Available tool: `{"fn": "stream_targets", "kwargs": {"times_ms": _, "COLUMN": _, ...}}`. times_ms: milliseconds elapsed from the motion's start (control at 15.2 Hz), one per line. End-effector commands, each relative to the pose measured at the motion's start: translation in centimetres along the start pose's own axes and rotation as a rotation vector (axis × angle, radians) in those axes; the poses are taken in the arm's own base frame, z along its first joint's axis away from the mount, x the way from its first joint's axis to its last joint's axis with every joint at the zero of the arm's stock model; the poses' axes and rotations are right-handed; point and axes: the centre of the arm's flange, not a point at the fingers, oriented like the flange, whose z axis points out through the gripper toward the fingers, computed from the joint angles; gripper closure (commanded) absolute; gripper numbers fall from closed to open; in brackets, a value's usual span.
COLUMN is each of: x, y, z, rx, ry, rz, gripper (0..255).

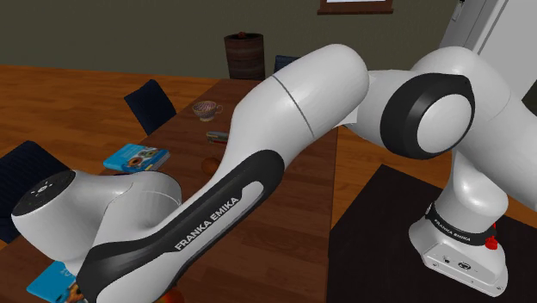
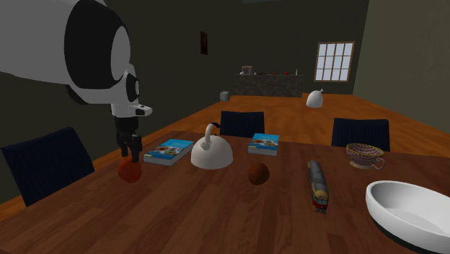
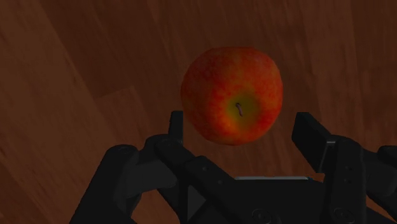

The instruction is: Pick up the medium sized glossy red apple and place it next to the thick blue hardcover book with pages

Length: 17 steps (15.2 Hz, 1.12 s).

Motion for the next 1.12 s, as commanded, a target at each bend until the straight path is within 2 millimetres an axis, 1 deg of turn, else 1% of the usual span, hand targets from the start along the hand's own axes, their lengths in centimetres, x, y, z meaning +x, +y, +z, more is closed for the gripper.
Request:
{"fn": "stream_targets", "kwargs": {"times_ms": 0, "x": 0.0, "y": 0.0, "z": 0.0, "rx": 0.000, "ry": 0.000, "rz": 0.000, "gripper": 0}}
{"fn": "stream_targets", "kwargs": {"times_ms": 264, "x": 0.0, "y": 0.0, "z": 0.0, "rx": 0.000, "ry": 0.000, "rz": 0.000, "gripper": 0}}
{"fn": "stream_targets", "kwargs": {"times_ms": 462, "x": 0.0, "y": 0.0, "z": -4.0, "rx": 0.000, "ry": 0.000, "rz": 0.000, "gripper": 0}}
{"fn": "stream_targets", "kwargs": {"times_ms": 528, "x": 0.0, "y": 0.0, "z": -5.0, "rx": 0.000, "ry": 0.000, "rz": 0.000, "gripper": 0}}
{"fn": "stream_targets", "kwargs": {"times_ms": 1056, "x": 0.0, "y": 0.0, "z": -5.0, "rx": 0.000, "ry": 0.000, "rz": 0.000, "gripper": 0}}
